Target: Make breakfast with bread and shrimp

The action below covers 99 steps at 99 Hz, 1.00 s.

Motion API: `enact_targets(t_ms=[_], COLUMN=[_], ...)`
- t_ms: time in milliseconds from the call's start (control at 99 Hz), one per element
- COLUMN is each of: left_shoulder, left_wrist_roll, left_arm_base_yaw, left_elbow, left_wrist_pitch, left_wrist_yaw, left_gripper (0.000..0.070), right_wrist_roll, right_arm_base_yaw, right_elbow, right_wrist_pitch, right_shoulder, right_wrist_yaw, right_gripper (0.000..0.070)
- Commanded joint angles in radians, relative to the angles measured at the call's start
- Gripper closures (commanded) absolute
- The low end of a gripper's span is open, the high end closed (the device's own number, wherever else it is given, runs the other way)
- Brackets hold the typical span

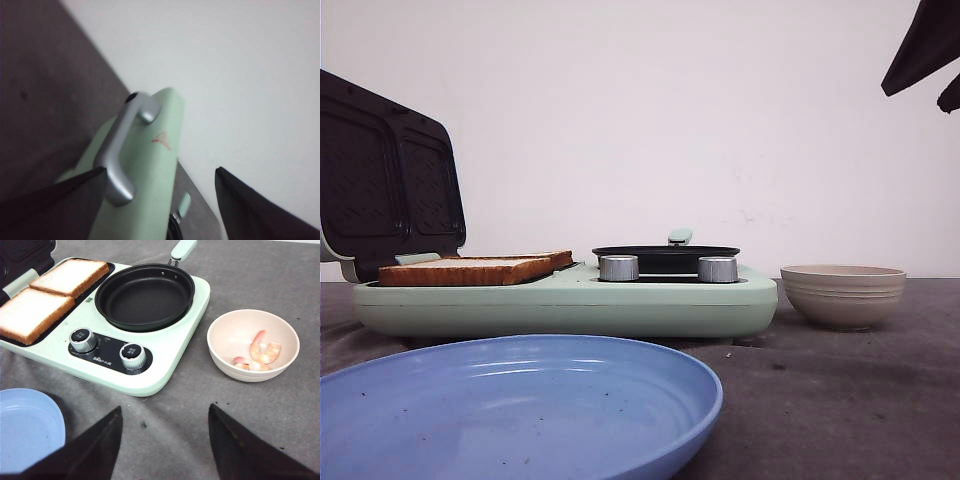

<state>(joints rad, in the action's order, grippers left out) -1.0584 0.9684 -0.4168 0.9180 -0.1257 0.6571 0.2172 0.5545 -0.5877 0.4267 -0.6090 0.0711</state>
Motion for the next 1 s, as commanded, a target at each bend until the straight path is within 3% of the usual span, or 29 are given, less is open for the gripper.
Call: enact_targets(t_ms=[0, 414, 667, 879, 990], left_shoulder=[-0.04, -0.185, -0.246, -0.263, -0.267], left_wrist_roll=[0.045, 0.048, 0.1, 0.115, 0.114], left_arm_base_yaw=[-0.002, 0.051, 0.078, 0.078, 0.08], left_elbow=[0.013, 0.013, 0.013, 0.013, 0.013], left_wrist_pitch=[0.02, 0.1, 0.18, 0.225, 0.223], left_wrist_yaw=[0.034, 0.046, 0.019, 0.016, 0.016], left_gripper=[0.0306, 0.0307, 0.0315, 0.0514, 0.0522], right_wrist_roll=[0.01, 0.007, 0.003, 0.003, 0.003], right_arm_base_yaw=[0.006, 0.006, 0.006, 0.006, 0.006], right_elbow=[-0.007, -0.007, -0.007, -0.007, -0.007], right_wrist_pitch=[-0.02, -0.037, -0.036, -0.036, -0.036], right_shoulder=[-0.003, -0.004, -0.004, -0.004, -0.004], right_wrist_yaw=[-0.003, -0.019, -0.019, -0.019, -0.019], right_gripper=[0.0379, 0.0379, 0.0379, 0.0379, 0.0379])
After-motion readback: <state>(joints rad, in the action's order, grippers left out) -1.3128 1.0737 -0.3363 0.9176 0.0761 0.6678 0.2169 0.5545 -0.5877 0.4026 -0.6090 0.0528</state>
